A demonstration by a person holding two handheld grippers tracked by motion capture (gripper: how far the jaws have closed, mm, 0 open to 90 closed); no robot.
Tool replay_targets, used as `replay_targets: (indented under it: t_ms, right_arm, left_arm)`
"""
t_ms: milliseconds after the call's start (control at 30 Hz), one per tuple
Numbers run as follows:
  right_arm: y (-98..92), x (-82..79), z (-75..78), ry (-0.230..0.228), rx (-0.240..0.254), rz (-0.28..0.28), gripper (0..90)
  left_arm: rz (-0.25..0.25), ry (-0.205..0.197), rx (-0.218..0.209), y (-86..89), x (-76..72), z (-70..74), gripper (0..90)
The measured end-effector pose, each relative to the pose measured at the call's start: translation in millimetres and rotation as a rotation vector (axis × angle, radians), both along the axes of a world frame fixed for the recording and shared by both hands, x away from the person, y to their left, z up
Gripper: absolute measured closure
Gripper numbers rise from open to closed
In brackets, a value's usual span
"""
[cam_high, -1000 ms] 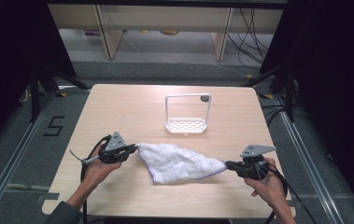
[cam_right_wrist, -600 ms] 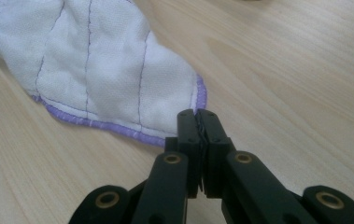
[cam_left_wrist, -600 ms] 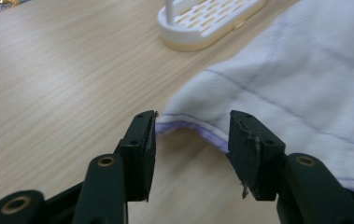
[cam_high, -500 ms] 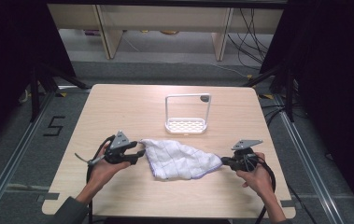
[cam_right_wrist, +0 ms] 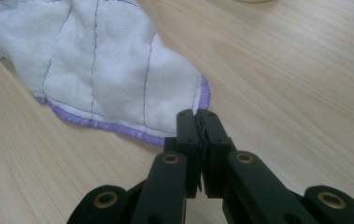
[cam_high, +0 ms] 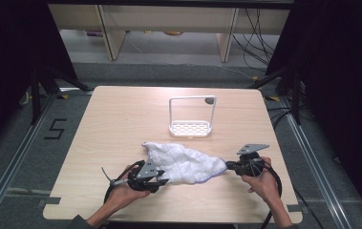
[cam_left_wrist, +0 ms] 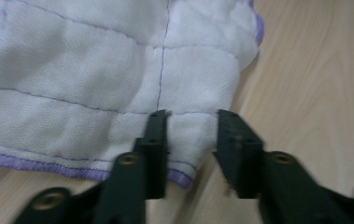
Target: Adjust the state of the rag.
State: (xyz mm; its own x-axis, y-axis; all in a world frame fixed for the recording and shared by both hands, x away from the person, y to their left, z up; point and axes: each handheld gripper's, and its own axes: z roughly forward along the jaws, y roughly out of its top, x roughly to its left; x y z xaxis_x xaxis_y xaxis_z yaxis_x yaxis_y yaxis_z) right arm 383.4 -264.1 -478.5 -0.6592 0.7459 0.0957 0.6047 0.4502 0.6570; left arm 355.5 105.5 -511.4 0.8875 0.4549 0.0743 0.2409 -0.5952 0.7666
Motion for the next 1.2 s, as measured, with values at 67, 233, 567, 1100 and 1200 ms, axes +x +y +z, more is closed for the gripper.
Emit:
replay_targets:
  t_ms: [67,233,567,1100,1200]
  right_arm:
    - [1.2,-0.3,-0.6,-0.017,0.0,0.008,88.6]
    - [-0.7,-5.8,14.9,-0.043,0.008,0.037,89.6]
    - [5.8,-61.2,44.2,-0.08,0.067,0.137,89.7]
    - [19.9,-80.6,6.8,0.035,0.0,0.147,63.1]
    - [23.1,-69.2,12.6,-0.024,0.012,0.111,58.5]
  left_arm:
    - [0.001,-0.015,0.021,1.2,1.5,2.0,85.9]
    - [0.008,-0.022,-0.135,20.2,-5.7,46.0,87.4]
    - [-0.046,0.145,-0.221,51.0,-41.2,49.2,87.2]
    - [0.089,0.218,-0.169,72.0,-45.3,20.5,61.1]
    - [0.125,0.181,-0.16,77.5,-33.0,23.1,58.7]
